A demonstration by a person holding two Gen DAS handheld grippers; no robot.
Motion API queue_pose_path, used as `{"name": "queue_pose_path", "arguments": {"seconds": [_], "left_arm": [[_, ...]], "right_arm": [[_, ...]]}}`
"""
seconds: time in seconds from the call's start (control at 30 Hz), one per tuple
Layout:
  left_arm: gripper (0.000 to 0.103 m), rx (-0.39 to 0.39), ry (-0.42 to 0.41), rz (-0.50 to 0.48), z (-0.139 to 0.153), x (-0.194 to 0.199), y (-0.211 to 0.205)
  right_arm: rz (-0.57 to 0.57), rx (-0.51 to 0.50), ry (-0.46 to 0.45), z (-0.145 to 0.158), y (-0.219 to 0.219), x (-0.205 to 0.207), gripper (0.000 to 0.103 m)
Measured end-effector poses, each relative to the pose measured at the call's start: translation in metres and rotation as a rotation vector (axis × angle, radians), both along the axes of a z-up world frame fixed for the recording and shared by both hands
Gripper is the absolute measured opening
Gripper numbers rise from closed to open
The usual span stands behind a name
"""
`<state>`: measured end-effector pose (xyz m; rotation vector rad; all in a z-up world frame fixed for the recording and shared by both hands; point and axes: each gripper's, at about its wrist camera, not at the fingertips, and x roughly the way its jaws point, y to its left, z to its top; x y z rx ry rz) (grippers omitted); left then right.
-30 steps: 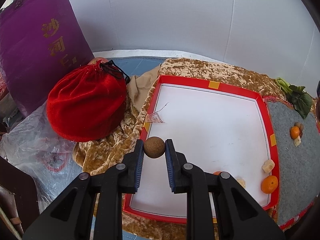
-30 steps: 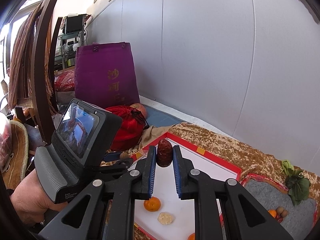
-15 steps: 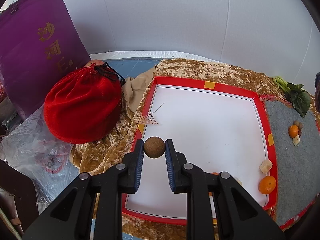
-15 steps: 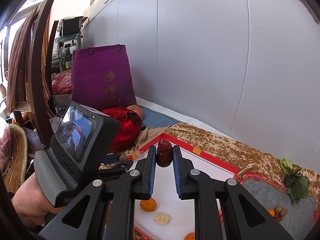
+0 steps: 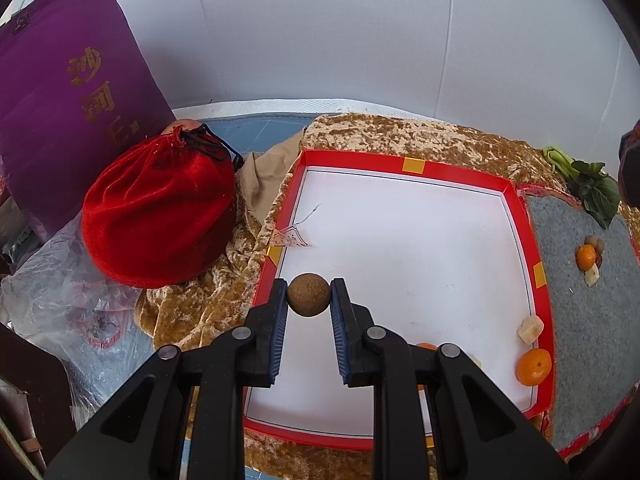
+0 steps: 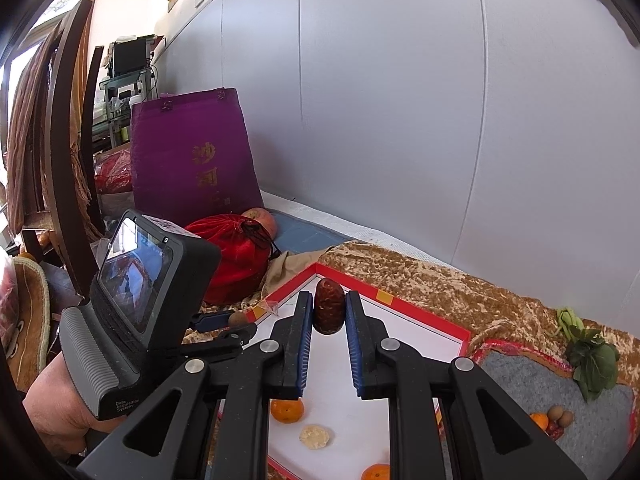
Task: Organize fruits
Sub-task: 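Carry the longan and red date over the white tray, holding both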
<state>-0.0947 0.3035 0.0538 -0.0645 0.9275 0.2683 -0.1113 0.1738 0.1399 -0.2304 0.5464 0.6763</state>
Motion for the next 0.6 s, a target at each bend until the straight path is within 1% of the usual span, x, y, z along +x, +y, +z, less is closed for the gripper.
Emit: {"name": "queue_pose_path", "arguments": {"seconds": [0.2, 0.6], "left_arm": [[0.019, 0.013, 0.018, -0.036, -0.0033, 0.0042, -0.0086], [0.019, 0.016, 0.019, -0.036, -0.0024, 0.0046, -0.0096]], "right_arm": [[-0.016, -0.018, 0.014, -0.008, -0.0013, 0.0064, 0.016], [-0.017, -0.017, 0.001, -0.0082, -0.0025, 0.0054, 0.016]]}}
